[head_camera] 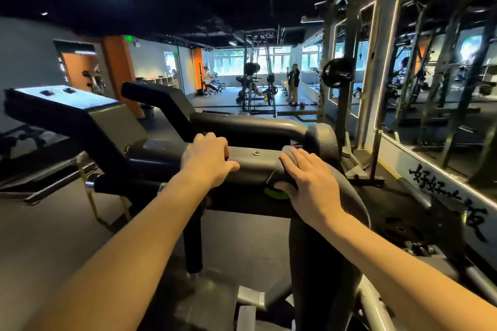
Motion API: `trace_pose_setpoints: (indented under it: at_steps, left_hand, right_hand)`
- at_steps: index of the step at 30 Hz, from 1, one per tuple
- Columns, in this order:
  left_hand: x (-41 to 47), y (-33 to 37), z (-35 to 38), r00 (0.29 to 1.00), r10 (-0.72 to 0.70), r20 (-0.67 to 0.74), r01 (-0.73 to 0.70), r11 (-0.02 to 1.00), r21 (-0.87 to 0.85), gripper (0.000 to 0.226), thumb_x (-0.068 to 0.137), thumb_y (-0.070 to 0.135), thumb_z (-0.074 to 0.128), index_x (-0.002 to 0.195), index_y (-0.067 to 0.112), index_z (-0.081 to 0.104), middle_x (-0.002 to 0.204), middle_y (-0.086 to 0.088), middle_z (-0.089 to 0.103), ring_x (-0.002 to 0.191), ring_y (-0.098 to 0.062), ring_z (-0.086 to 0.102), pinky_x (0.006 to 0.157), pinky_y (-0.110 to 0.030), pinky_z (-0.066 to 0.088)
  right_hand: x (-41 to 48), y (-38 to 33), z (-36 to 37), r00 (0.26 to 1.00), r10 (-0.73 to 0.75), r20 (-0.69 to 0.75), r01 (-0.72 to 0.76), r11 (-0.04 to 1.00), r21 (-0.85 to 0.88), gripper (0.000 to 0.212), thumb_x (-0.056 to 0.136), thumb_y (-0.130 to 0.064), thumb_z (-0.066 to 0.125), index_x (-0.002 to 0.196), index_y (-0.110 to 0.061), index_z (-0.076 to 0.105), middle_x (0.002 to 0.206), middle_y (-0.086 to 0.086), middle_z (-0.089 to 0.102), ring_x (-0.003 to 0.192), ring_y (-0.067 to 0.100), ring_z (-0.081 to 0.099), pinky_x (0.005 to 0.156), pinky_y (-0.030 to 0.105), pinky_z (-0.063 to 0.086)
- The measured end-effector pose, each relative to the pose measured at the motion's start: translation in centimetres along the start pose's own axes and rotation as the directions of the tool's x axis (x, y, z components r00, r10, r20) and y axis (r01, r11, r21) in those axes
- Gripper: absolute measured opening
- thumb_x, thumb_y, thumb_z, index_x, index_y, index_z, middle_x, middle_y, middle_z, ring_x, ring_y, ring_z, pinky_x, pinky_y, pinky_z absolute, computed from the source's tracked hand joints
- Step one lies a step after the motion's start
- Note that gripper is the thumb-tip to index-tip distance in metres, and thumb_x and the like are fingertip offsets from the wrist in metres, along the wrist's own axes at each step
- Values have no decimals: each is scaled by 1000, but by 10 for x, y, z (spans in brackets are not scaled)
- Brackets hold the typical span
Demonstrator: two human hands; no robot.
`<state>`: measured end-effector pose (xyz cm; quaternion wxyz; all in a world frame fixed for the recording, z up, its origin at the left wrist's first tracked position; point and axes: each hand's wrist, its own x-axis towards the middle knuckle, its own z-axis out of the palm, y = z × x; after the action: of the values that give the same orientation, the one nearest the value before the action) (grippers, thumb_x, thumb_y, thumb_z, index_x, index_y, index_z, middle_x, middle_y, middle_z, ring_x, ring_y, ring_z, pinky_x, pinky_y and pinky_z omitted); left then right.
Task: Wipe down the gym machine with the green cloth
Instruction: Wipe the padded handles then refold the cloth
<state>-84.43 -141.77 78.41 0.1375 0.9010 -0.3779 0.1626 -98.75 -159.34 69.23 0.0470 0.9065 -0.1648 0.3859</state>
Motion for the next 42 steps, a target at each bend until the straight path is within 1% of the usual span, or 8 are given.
trace_pose_setpoints:
  at_steps: [6,11,20,26,34,38,40,42]
  left_hand:
    - [-6,-12,-10,998,-53,13,53,998,-14,35,89,40,76,118,23,68,119,-2,58,116,-22,51,100,-46,50]
    - [-3,-29,-13,984,-177,0,177,984,25,47,89,53,71,120,18,68,121,-6,59,120,-28,48,102,-48,49]
    - [-4,-55,-4,985,-156,-78,155,988,-13,28,99,31,65,125,27,71,128,0,60,121,-23,47,104,-40,41]
    - [-5,-57,-7,983,-176,-54,175,984,-27,29,98,29,65,126,29,70,128,2,60,121,-22,50,103,-41,44]
    - [-1,-74,-19,971,-233,-62,231,973,-27,31,91,37,74,119,25,74,122,-3,65,114,-24,58,100,-43,51]
    - [-4,-90,-18,955,-280,-99,278,960,-35,39,90,44,74,124,25,70,124,-3,59,119,-24,53,99,-41,49]
    - [-5,-95,-18,959,-266,-96,261,963,-62,41,90,42,75,127,26,69,126,-1,58,121,-23,52,100,-41,47]
    - [-6,-98,-18,962,-258,-90,251,965,-77,41,89,40,77,127,27,69,126,0,58,122,-23,50,103,-42,47]
  right_hand:
    - [61,-31,-9,941,-139,310,123,990,72,76,95,-69,49,158,-29,31,154,1,45,142,23,38,116,39,33]
    - [50,-4,-27,909,-85,407,65,996,61,60,104,-53,44,156,-25,33,156,-1,42,142,22,38,116,39,33]
    - [99,-56,-6,853,-122,507,23,980,198,45,108,-40,40,146,-18,48,152,3,50,138,28,45,114,43,36]
    - [141,-88,14,845,-97,526,-85,946,311,32,102,-32,52,127,-28,70,114,1,73,98,23,65,77,30,50]
    - [83,-71,-13,860,-234,453,80,939,333,33,107,-35,47,135,-25,63,128,-2,63,121,25,58,86,32,45]
    - [113,-78,13,877,-213,431,49,931,360,40,104,-37,51,143,-33,57,148,-9,55,139,18,49,111,37,43]
    - [134,-88,25,870,-181,459,-30,909,415,36,103,-36,54,137,-31,63,138,-9,64,125,17,59,103,32,49]
    - [151,-97,31,862,-174,477,-65,893,444,32,104,-32,54,131,-27,69,117,-5,72,90,9,62,73,17,49]
